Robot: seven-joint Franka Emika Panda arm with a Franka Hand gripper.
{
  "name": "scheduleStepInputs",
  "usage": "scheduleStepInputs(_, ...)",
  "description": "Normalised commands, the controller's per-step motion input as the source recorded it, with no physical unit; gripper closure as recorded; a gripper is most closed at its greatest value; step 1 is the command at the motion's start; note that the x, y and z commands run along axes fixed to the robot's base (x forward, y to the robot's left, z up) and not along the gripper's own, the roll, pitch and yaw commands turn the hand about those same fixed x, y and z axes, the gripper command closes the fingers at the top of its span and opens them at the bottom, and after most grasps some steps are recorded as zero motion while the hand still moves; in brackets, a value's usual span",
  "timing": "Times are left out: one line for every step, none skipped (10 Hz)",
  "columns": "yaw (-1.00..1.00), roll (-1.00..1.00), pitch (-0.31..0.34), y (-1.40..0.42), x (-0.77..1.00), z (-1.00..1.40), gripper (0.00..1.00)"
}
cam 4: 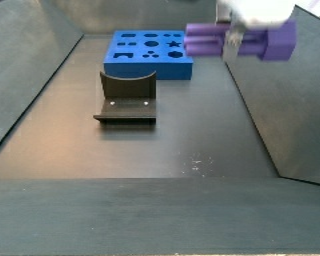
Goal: Pick up the 3 prong object. Move up. Place the 3 prong object on the fixture. Regrasp the 3 prong object. Move to above the board. Insert the 3 prong object.
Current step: Place the 3 prong object on the fixture.
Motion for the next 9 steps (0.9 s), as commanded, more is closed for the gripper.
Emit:
scheduleStepInputs(1.00,0.04,-0.054,-0.77,1.00,0.13,1.00)
scheduleStepInputs(1.00,0.04,-0.052,-0.75,1.00,0.08,1.00)
scheduleStepInputs(1.00,0.04,-0.051,-0.72,1.00,0.08,1.00)
scheduleStepInputs(1.00,0.04,-0.049,-0.62,1.00,0.06,1.00)
scheduleStepInputs(1.00,0.04,-0.046,-0.55,1.00,0.05,1.00)
scheduleStepInputs(1.00,0.04,-0.043,-0.49,1.00,0.04,1.00)
scheduleStepInputs(1.00,0.04,-0.041,-0.45,1.00,0.03,1.00)
scheduleStepInputs(1.00,0.05,-0.038,-0.37,1.00,0.02,1.00)
scheduleStepInputs(1.00,0.05,-0.036,-0.33,1.00,0.01,1.00)
